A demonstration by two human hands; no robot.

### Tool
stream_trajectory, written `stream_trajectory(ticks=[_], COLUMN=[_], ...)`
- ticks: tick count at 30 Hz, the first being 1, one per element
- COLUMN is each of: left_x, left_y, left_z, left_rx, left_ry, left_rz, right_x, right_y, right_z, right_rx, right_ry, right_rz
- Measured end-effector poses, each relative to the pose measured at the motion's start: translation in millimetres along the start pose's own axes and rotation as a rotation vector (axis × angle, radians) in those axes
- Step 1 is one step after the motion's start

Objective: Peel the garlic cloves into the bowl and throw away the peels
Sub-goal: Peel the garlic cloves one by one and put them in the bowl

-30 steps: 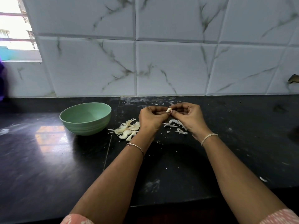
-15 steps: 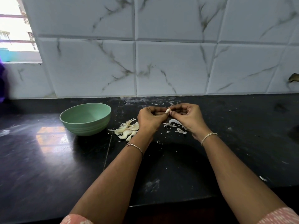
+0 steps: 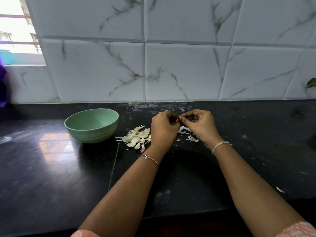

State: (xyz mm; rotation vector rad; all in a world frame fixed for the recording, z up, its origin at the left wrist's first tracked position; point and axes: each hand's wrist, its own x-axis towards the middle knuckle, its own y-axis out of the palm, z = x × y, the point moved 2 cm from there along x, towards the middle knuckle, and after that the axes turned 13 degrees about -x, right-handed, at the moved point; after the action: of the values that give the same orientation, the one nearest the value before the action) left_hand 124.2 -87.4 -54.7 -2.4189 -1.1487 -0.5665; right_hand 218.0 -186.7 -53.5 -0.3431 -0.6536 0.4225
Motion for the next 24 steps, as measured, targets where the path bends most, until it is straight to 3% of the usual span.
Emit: stream_trajectory(ticks=[5, 15, 24], left_x=[7, 11, 9], left_y=[3, -3, -6], left_z=[8, 16, 12], left_rx=[-0.033, -0.617, -0.743], left_ry=[0.011, -0.295, -0.425], left_rz=[0.062, 0.122, 0.152], right_x=[-1, -3, -4], right_y=[0, 1, 1], right_z=[-1, 2, 2], right_rx=[-0.304, -0.338, -0.348], right_ry=[-0.060, -0.113, -0.128], right_rz=[-0.031, 0.019, 0.022])
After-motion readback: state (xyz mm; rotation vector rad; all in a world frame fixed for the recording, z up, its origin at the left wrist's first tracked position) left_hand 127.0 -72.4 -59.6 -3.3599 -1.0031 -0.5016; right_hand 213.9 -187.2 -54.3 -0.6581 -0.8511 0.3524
